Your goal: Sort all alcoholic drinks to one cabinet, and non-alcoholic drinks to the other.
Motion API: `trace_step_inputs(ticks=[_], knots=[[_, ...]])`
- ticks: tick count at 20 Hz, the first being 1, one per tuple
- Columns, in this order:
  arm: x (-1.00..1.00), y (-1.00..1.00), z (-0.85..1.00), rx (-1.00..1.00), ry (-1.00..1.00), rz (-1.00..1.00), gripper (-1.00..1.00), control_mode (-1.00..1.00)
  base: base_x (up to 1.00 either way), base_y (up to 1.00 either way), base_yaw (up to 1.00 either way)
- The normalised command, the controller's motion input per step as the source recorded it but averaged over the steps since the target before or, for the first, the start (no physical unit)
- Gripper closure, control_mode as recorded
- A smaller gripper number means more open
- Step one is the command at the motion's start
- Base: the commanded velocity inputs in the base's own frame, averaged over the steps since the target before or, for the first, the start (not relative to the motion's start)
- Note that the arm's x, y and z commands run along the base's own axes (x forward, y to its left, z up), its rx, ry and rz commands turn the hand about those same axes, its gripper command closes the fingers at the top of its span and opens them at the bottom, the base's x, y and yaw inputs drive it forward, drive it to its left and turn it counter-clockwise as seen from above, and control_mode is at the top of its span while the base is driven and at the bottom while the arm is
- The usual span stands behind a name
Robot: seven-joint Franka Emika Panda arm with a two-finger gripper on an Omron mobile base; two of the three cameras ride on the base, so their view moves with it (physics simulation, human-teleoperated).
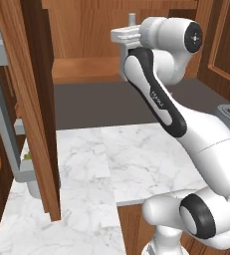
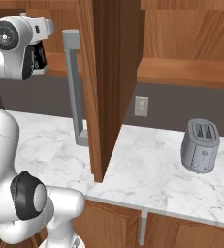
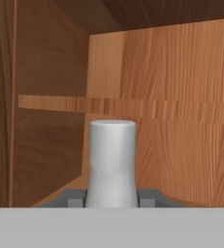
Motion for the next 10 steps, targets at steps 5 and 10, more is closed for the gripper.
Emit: trace_step_inputs(ticks=[5,10], knots=[[0.15,0.00,0.00,0.00,0.00,0.00,1.00,-1.00,0.00,0.00,0.00],[0.15,0.00,0.00,0.00,0.00,0.00,1.00,-1.00,0.00,0.00,0.00]])
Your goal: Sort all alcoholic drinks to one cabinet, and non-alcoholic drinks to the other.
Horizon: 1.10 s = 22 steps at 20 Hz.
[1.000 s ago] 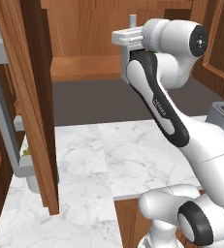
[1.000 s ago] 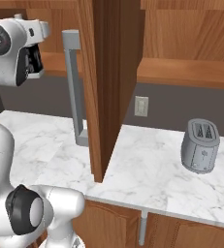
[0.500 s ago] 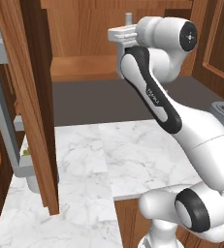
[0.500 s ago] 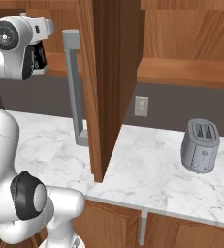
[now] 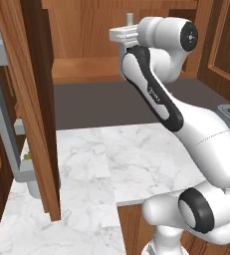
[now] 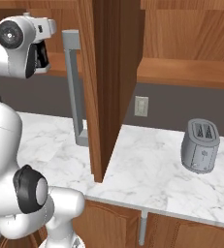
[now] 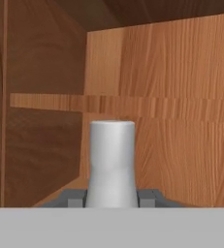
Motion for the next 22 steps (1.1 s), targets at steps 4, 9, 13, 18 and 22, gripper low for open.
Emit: trace_step_inputs(ticks=[4,9,13,18,22], knots=[[0.09,0.00,0.00,0.03,0.00,0.00,1.00,-1.00,0.00,0.00,0.00],[0.16,0.00,0.00,0.04,0.00,0.00,1.00,-1.00,0.00,0.00,0.00],[0.29,0.00,0.00,0.04,0.00,0.00,1.00,-1.00,0.00,0.00,0.00],[0.28,0.00,-0.01,0.03,0.00,0.00,1.00,-1.00,0.00,0.00,0.00],[0.26,0.00,-0.03,0.01,0.00,0.00,1.00,-1.00,0.00,0.00,0.00]])
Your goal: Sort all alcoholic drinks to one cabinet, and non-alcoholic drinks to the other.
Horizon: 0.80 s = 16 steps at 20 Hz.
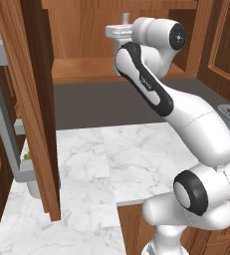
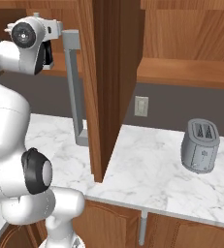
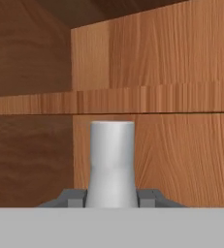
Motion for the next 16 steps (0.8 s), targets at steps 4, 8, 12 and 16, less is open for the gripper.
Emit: trace_step_inputs(ticks=[4,8,12,16], knots=[[0.23,0.00,-0.05,0.00,0.00,0.00,1.00,-1.00,0.00,0.00,0.00],[0.21,0.00,-0.03,0.00,0.00,0.00,1.00,-1.00,0.00,0.00,0.00],[0.21,0.02,-0.05,0.00,0.00,0.00,1.00,-1.00,0.00,0.00,0.00],[0.22,0.05,-0.01,0.00,0.00,0.00,1.00,-1.00,0.00,0.00,0.00]])
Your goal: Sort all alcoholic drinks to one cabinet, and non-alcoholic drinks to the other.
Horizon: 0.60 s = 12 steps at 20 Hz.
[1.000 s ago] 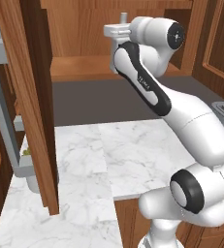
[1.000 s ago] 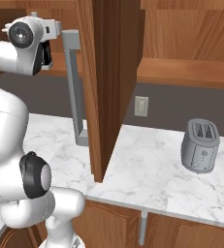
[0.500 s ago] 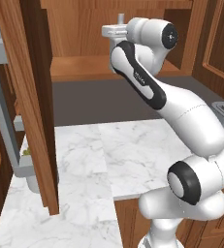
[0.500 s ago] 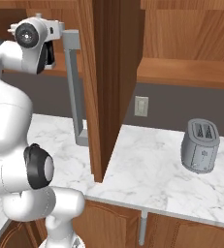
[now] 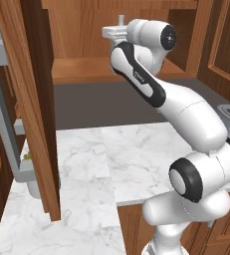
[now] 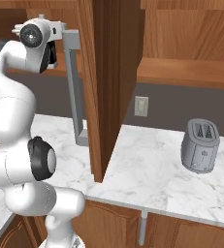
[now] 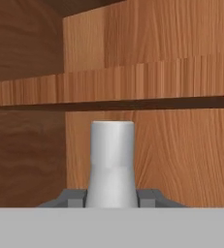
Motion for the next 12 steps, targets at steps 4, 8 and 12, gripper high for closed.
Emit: trace_step_inputs(ticks=[4,8,12], knots=[[0.29,0.08,-0.01,0.00,0.00,0.00,1.00,-1.00,0.00,0.00,0.00],[0.35,0.11,-0.01,0.00,0.01,0.00,1.00,-1.00,0.00,0.00,0.00],[0.35,0.07,0.00,0.00,0.01,0.00,1.00,-1.00,0.00,0.00,0.00]])
